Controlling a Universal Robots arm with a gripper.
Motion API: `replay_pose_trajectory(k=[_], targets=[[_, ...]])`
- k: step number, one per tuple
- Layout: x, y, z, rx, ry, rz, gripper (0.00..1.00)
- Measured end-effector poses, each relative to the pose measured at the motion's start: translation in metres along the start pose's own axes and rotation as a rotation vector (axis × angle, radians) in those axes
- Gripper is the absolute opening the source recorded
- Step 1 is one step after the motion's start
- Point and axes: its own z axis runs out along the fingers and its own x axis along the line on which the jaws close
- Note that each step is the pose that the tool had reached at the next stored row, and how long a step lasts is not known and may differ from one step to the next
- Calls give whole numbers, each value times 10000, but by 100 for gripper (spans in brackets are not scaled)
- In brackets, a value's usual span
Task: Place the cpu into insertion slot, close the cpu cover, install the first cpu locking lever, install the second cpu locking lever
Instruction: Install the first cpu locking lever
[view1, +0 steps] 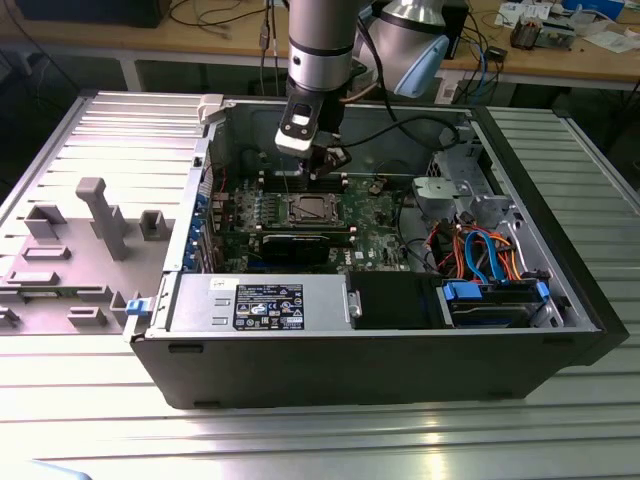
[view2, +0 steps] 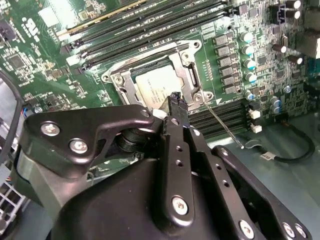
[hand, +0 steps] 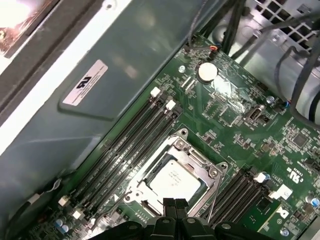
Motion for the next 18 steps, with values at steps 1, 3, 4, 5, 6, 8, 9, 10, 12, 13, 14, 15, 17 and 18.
replay_pose_trajectory(k=[1, 3, 4, 5, 6, 8, 9, 10, 12, 13, 14, 15, 17, 18], targets=[[0, 0, 0, 3, 1, -138, 11], [0, 0, 0, 9, 3, -349, 11], [0, 0, 0, 10, 3, -439, 11], [0, 0, 0, 13, 4, -536, 11], [0, 0, 0, 15, 5, -631, 11], [0, 0, 0, 19, 7, -829, 11], [0, 0, 0, 24, 8, -978, 11], [0, 0, 0, 27, 10, -1115, 11], [0, 0, 0, 33, 13, -1424, 11], [0, 0, 0, 36, 14, -1531, 11], [0, 0, 0, 39, 15, -1632, 11], [0, 0, 0, 41, 16, -1725, 11], [0, 0, 0, 46, 17, -1922, 11], [0, 0, 0, 48, 18, -2007, 11]])
